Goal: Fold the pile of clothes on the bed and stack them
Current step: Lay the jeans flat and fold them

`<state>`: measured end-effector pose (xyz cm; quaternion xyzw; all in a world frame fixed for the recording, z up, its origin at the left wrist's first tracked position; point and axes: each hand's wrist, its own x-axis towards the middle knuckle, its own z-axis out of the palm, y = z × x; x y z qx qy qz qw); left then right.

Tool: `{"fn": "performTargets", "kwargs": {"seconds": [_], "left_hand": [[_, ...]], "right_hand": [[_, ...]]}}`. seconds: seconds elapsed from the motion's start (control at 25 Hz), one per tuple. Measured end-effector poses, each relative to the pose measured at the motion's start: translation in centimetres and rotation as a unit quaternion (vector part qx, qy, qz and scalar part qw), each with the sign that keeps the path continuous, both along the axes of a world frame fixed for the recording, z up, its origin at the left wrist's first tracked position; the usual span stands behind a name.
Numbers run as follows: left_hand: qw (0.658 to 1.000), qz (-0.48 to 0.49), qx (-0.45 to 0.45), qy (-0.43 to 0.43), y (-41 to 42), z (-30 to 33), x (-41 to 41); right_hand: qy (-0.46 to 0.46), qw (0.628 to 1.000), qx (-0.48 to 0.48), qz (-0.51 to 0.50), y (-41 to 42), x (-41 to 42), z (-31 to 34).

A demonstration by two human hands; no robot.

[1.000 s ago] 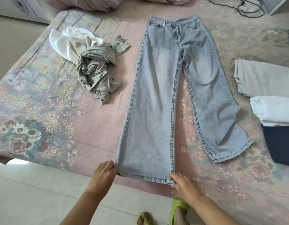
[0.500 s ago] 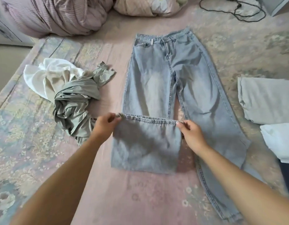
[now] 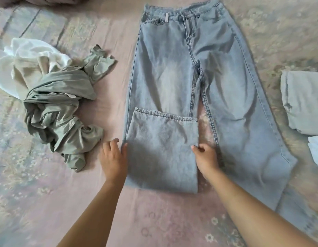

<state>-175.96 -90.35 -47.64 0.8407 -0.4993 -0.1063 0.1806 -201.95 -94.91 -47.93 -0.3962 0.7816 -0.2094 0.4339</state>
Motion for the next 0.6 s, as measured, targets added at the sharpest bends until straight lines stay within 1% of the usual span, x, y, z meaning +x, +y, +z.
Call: {"fn": "performTargets", "kwargs": {"seconds": [0.04, 0.08, 0.12, 0.16, 0.2, 0.24, 0.32, 0.44, 0.48, 0.52, 0.6], "left_hand": [[0.998, -0.04, -0.032, -0.022, -0.7, 0.2, -0.1], [0.998, -0.058, -0.013, 0.023, -1.7, 0.5, -0.2], [0.996, -0.051, 0.011, 0.073, -3.1, 0.8, -0.3], [0.991, -0.033, 0.039, 0.124, -4.6, 0.7, -0.2], [0.987, -0.009, 0.061, 0.151, -5.8, 0.1, 0.0], [0.986, 0.004, 0.078, 0.15, -6.8, -0.3, 0.1], [0.989, -0.003, 0.066, 0.131, -7.5, -0.3, -0.6], [0.989, 0.032, -0.001, 0.147, -7.0, 1.1, -1.2], [0.987, 0.048, -0.031, 0.151, -7.0, 1.7, -1.1], [0.985, 0.062, -0.048, 0.156, -7.2, 1.9, -1.0], [0.981, 0.083, -0.029, 0.172, -8.0, 1.7, -0.3]], "right_hand": [[-0.008, 1.0, -0.018, -0.001, -0.3, 0.4, 0.3], [-0.011, 0.999, -0.032, -0.002, -0.9, 0.9, 0.6], [-0.016, 0.999, -0.044, -0.012, -1.6, 1.1, 0.6], [-0.017, 0.998, -0.055, -0.026, -2.6, 1.3, 0.3], [-0.014, 0.997, -0.061, -0.043, -3.5, 1.5, -0.2], [-0.009, 0.996, -0.062, -0.06, -4.4, 1.5, -0.6], [-0.009, 0.995, -0.076, -0.069, -5.4, 1.2, -1.3], [-0.022, 0.987, -0.159, -0.023, -5.6, 1.2, -0.3], [-0.02, 0.984, -0.178, -0.026, -5.8, 1.4, -0.1], [-0.014, 0.982, -0.183, -0.037, -6.3, 1.5, -0.2], [-0.005, 0.987, -0.154, -0.049, -7.3, 2.1, -0.5]]}}
